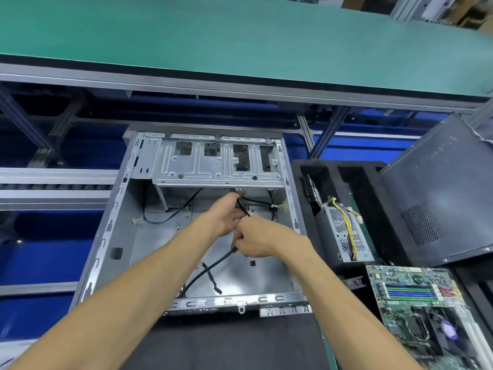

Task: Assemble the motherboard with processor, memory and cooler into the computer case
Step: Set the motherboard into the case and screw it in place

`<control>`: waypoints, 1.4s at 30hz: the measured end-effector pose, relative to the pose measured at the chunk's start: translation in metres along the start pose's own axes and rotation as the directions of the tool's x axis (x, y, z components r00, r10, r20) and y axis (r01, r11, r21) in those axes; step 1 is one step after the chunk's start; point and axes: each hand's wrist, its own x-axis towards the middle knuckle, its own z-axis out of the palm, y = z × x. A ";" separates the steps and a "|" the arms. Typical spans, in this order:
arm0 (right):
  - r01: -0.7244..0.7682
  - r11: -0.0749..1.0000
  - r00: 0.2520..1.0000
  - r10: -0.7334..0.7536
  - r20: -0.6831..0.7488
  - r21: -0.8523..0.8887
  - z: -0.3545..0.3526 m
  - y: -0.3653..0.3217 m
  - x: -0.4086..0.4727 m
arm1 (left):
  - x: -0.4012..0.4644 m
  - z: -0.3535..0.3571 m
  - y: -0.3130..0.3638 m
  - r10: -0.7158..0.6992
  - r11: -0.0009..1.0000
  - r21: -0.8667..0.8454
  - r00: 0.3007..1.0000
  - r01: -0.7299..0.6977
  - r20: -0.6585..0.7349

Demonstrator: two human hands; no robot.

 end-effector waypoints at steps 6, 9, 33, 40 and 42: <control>-0.038 0.995 0.962 0.061 -0.265 0.091 0.000 -0.003 0.003 | 0.017 0.008 0.003 -0.008 0.975 -0.220 1.000 0.002 -0.026; -0.044 0.982 0.866 0.128 -0.484 0.181 -0.002 -0.002 0.009 | 0.026 0.003 0.008 -0.021 0.954 -0.300 0.999 0.011 -0.030; -0.441 0.897 0.895 0.443 -0.056 0.038 -0.033 0.015 0.073 | 0.015 -0.043 0.034 -0.017 0.718 0.694 0.995 -0.055 0.096; -0.491 0.871 0.871 0.490 -0.045 -0.015 -0.031 0.017 0.085 | 0.013 -0.056 0.033 0.120 0.177 0.982 0.991 -0.073 0.052; -0.472 0.882 0.879 0.469 -0.091 -0.015 -0.027 0.018 0.085 | 0.013 -0.058 0.032 0.161 0.095 0.995 0.987 -0.040 0.024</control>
